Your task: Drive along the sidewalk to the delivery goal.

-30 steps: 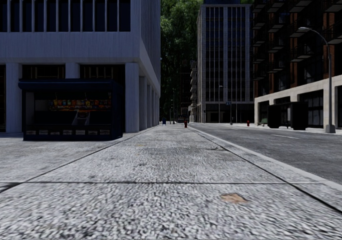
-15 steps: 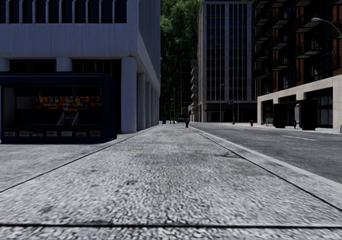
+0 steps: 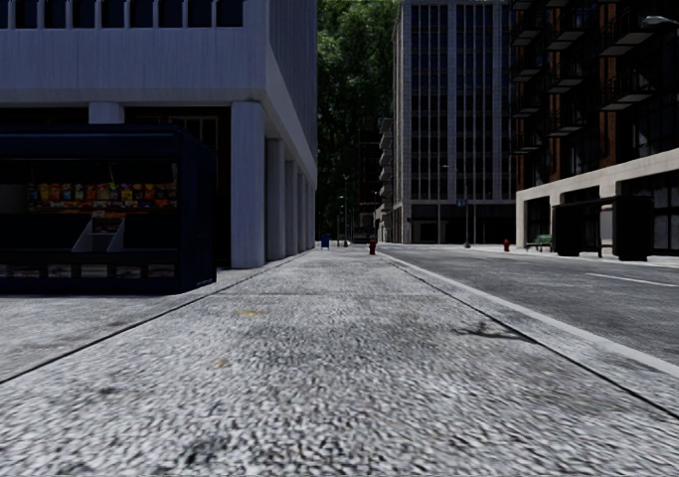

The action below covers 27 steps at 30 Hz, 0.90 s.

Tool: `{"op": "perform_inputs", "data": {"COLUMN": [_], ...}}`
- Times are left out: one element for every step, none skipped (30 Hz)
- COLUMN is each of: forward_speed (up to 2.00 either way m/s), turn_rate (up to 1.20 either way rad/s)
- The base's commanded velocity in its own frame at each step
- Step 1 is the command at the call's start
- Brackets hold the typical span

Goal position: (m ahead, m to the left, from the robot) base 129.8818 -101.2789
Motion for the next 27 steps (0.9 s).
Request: {"op": "perform_inputs", "data": {"forward_speed": [2.0,2.0,2.0,2.0,2.0,2.0,2.0,2.0,2.0,2.0,2.0,2.0,2.0,2.0,2.0,2.0,2.0,2.0,2.0,2.0,2.0,2.0,2.0,2.0,2.0,2.0,2.0], "turn_rate": [0.0,0.0,0.0,0.0,0.0,0.0,0.0,0.0,0.0,0.0,0.0,0.0,0.0,0.0,0.0,0.0,0.0,0.0,0.0,0.0,0.0,0.0,0.0,0.0,0.0,0.0,0.0]}}
